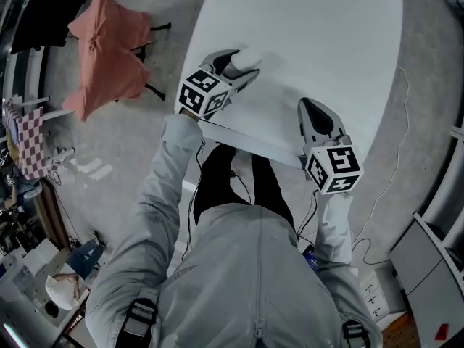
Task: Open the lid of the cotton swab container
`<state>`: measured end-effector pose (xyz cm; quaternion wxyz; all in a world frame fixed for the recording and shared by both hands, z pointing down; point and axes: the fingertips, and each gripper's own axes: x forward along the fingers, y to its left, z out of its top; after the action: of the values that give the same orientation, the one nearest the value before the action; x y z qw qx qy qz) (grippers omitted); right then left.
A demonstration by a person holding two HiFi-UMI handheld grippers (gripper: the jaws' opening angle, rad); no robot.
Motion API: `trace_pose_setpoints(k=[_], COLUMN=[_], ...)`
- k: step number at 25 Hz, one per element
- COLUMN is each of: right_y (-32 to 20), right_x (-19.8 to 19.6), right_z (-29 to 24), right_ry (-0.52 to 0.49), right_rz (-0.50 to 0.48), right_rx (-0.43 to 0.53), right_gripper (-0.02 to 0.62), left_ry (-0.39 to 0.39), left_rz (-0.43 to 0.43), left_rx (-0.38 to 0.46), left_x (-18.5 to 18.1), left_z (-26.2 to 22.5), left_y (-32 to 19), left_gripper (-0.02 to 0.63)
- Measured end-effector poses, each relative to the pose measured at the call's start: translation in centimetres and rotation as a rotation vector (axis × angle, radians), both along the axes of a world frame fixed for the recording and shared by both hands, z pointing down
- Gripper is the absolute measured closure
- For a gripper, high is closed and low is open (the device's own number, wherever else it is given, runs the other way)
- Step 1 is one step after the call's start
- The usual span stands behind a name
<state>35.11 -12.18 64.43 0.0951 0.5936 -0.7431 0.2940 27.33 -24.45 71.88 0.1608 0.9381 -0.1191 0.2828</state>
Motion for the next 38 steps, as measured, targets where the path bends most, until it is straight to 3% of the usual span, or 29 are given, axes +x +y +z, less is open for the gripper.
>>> trace_pose_setpoints(k=[7,11,20,30,38], right_y=[1.1,1.2,0.7,2.1,0.1], right_x=[-0.4,-0.8,-2.2,-4.4,-5.6], right_z=[0.4,0.4,-2.9,-10.0,-17.2], right_ry=[-0.013,-0.016,-0.021,-0.007,0.051], right_rz=[-0.005,0.001,0.047,0.086,0.095], right_rx=[-0.012,-0.015,0.016,0.071,0.16], right_gripper=[0.56,0.56,0.56,0.56,0.56], left_ry=[0.027,0.023,0.064,0.108,0.186], left_rz=[-0.04,-0.026,-0.022,0.0,-0.056], left_rx=[0.011,0.067,0.017,0.004,0.087], left_x=[0.2,0.0,-2.0,-4.5,-7.7], left_z=[0.2,0.2,-2.0,-8.4,-17.0], left_y=[0.3,0.4,2.6,5.9,4.1], left_gripper=[0.324,0.367,0.39,0.393,0.393])
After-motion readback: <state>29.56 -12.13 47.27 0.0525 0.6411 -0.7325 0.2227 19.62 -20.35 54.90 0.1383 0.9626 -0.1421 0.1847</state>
